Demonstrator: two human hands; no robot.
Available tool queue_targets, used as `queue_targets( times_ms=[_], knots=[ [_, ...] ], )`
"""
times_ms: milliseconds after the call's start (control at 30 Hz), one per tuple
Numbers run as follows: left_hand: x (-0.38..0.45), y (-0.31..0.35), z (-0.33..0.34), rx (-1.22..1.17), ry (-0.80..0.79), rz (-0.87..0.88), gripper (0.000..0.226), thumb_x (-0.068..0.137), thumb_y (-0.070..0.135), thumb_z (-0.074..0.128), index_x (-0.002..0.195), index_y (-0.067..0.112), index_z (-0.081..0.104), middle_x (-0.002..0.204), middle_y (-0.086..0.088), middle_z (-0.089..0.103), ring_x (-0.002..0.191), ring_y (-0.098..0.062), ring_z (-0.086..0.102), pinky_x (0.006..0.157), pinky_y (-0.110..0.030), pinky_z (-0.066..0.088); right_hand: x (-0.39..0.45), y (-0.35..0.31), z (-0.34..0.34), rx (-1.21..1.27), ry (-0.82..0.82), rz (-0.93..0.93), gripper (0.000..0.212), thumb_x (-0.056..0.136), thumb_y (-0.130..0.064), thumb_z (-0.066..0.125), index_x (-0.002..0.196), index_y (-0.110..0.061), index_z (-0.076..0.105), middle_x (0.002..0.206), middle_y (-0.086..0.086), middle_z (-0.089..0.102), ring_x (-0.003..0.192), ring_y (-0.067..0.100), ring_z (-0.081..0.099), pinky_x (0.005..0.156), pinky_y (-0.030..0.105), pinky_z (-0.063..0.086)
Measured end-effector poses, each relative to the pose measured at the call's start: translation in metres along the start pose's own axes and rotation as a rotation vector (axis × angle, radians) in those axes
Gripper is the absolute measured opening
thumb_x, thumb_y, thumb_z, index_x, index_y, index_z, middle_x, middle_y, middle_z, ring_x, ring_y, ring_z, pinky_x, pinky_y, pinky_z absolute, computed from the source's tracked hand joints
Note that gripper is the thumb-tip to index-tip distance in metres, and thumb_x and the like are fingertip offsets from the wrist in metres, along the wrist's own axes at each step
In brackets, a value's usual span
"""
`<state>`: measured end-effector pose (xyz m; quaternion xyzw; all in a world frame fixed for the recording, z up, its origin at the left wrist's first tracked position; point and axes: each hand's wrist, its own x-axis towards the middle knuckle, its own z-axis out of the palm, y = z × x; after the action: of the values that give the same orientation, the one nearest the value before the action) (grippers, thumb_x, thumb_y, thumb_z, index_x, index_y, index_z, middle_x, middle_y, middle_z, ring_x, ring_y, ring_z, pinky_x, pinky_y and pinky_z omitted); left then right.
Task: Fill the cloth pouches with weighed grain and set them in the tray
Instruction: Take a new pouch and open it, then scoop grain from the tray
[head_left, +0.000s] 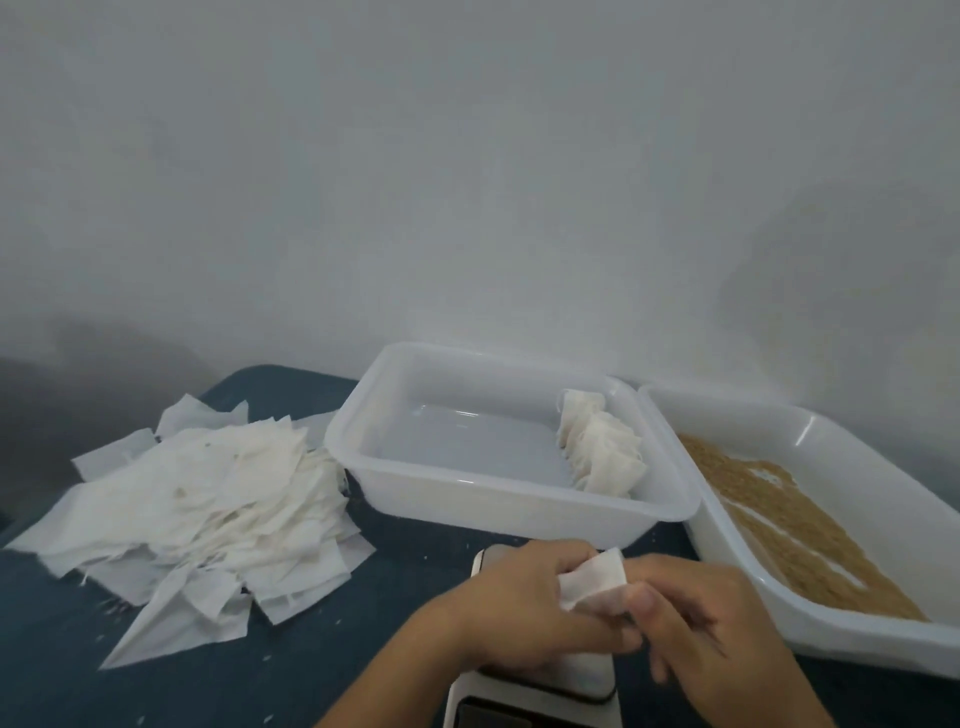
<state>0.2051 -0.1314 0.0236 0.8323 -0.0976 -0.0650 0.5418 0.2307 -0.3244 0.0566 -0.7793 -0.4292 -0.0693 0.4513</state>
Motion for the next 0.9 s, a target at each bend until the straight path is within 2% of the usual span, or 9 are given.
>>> queue_targets(
  times_ms=[100, 200, 300, 333, 433, 500, 600, 767, 900],
  knots=[
    [0.000, 0.000, 0.000, -0.029, 0.017, -0.017, 0.037, 0.075, 0.055, 0.081, 0.103, 0.038, 0.066, 0.099, 0.019, 0.070, 0.090, 0.006, 0.063, 0.086, -0.023, 0.053, -0.001, 0.001, -0.007, -0.104, 0.082, 0.010, 0.031, 0.100, -0.054, 0.053, 0.093, -0.041, 0.080, 0.068, -0.014, 0.072, 0.044, 0.006, 0.063, 0.045, 0.014, 0.046],
    [0.000, -0.002, 0.001, -0.073, 0.044, -0.032, 0.035, 0.078, 0.054, 0.080, 0.102, 0.035, 0.063, 0.091, 0.020, 0.067, 0.080, 0.006, 0.061, 0.079, -0.022, 0.052, 0.003, 0.006, -0.024, -0.315, 0.328, 0.072, 0.028, 0.098, -0.065, 0.049, 0.095, -0.048, 0.071, 0.069, -0.024, 0.069, 0.057, -0.003, 0.065, 0.051, 0.010, 0.047],
    [-0.001, -0.001, 0.000, -0.087, 0.073, -0.001, 0.024, 0.083, 0.057, 0.075, 0.090, 0.041, 0.058, 0.082, 0.024, 0.060, 0.076, 0.005, 0.055, 0.072, -0.022, 0.044, 0.011, 0.042, -0.061, -0.521, 0.471, 0.360, 0.004, 0.094, -0.053, 0.062, 0.092, -0.051, 0.066, 0.083, -0.028, 0.070, 0.075, -0.001, 0.064, 0.070, 0.029, 0.049],
    [-0.001, -0.001, 0.000, -0.098, 0.080, 0.012, 0.023, 0.084, 0.056, 0.074, 0.088, 0.042, 0.057, 0.082, 0.023, 0.059, 0.078, 0.003, 0.055, 0.073, -0.023, 0.044, 0.013, 0.057, -0.077, -0.585, 0.433, 0.500, 0.004, 0.093, -0.046, 0.067, 0.097, -0.048, 0.066, 0.095, -0.026, 0.071, 0.082, 0.005, 0.065, 0.076, 0.034, 0.046],
    [-0.001, 0.001, 0.001, -0.127, 0.099, 0.051, 0.024, 0.083, 0.056, 0.074, 0.089, 0.040, 0.057, 0.081, 0.023, 0.058, 0.076, 0.003, 0.054, 0.073, -0.024, 0.044, 0.015, 0.096, -0.115, -0.773, 0.139, 0.843, 0.041, 0.092, -0.045, 0.071, 0.130, -0.030, 0.062, 0.125, 0.002, 0.070, 0.100, 0.024, 0.065, 0.087, 0.038, 0.047],
    [-0.001, 0.002, 0.002, -0.140, 0.114, 0.080, 0.025, 0.083, 0.055, 0.074, 0.088, 0.039, 0.056, 0.079, 0.025, 0.057, 0.071, 0.006, 0.052, 0.070, -0.019, 0.043, 0.019, 0.107, -0.122, -0.833, -0.066, 0.974, 0.051, 0.095, -0.052, 0.065, 0.139, -0.028, 0.056, 0.132, 0.001, 0.067, 0.105, 0.023, 0.064, 0.092, 0.037, 0.046],
    [-0.002, 0.005, 0.004, -0.175, 0.143, 0.118, 0.022, 0.084, 0.049, 0.078, 0.084, 0.045, 0.056, 0.076, 0.027, 0.057, 0.069, 0.008, 0.051, 0.062, -0.006, 0.039, 0.025, 0.105, -0.117, -0.859, -0.318, 0.966, 0.038, 0.101, -0.047, 0.058, 0.136, -0.032, 0.058, 0.140, -0.005, 0.062, 0.104, 0.013, 0.056, 0.093, 0.029, 0.043],
    [-0.003, 0.008, 0.009, -0.273, 0.196, 0.143, 0.024, 0.082, 0.047, 0.080, 0.084, 0.046, 0.056, 0.077, 0.024, 0.057, 0.068, 0.008, 0.053, 0.060, -0.005, 0.042, 0.036, 0.105, -0.111, -0.951, -0.449, 0.958, 0.035, 0.105, -0.033, 0.053, 0.140, -0.026, 0.055, 0.148, -0.003, 0.055, 0.129, 0.017, 0.055, 0.105, 0.027, 0.043],
    [-0.002, 0.010, 0.016, -0.296, 0.194, 0.167, 0.024, 0.081, 0.047, 0.079, 0.088, 0.043, 0.056, 0.080, 0.021, 0.057, 0.070, 0.005, 0.053, 0.066, -0.012, 0.045, 0.040, 0.109, -0.106, -0.940, -0.445, 1.006, 0.029, 0.107, -0.036, 0.047, 0.107, -0.020, 0.070, 0.124, 0.005, 0.072, 0.104, 0.018, 0.066, 0.087, 0.026, 0.048]
  ],
)
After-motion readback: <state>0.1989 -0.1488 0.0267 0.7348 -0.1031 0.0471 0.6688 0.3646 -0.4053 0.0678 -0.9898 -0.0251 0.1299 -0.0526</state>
